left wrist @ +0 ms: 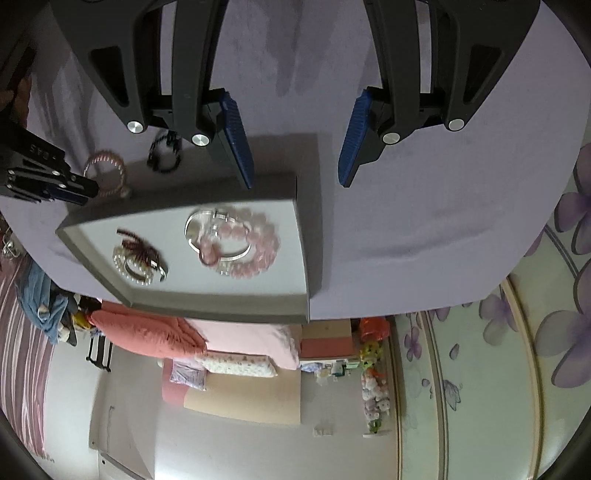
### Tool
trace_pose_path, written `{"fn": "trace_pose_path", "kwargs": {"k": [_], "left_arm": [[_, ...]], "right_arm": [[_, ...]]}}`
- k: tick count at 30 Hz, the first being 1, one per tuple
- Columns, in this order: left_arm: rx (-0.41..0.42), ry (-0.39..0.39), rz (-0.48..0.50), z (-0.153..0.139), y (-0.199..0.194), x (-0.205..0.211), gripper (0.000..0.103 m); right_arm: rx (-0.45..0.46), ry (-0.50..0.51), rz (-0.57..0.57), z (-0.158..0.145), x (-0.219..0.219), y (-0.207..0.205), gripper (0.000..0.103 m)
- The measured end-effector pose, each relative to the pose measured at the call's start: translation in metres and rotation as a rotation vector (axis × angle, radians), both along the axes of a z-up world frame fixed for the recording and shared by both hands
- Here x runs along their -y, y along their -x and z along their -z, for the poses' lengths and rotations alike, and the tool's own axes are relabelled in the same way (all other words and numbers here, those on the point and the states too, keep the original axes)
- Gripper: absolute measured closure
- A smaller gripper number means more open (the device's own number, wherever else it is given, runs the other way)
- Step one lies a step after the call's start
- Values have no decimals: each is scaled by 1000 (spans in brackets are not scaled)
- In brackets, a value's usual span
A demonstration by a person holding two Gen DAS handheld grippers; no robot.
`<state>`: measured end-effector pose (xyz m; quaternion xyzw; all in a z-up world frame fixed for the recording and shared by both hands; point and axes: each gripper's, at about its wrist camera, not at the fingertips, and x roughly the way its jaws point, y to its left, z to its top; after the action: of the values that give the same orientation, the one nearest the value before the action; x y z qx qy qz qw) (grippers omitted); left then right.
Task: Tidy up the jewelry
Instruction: 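Withdraw both tools from the tray toward the remaining jewelry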
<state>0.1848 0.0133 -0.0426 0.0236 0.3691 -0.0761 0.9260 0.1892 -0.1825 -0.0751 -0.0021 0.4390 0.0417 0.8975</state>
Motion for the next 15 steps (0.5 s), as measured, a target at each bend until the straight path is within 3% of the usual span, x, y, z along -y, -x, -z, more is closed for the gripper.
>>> {"fn": "trace_pose_path", "kwargs": {"k": [3,6,9,15], "left_arm": [[-6,-12,9,2,2,-1,54],[-15,-23,19,4,1,4,54],[-26,-36,41,8,3,9,54],[-32,-69,112,12,9,28,54]], "right_arm": [[8,46,-6,3,-3,4,79],[5,65,-14,2,-4,10,95],[16,115,17,1,3,17,95],[9,74,98,3,27,15,95]]}}
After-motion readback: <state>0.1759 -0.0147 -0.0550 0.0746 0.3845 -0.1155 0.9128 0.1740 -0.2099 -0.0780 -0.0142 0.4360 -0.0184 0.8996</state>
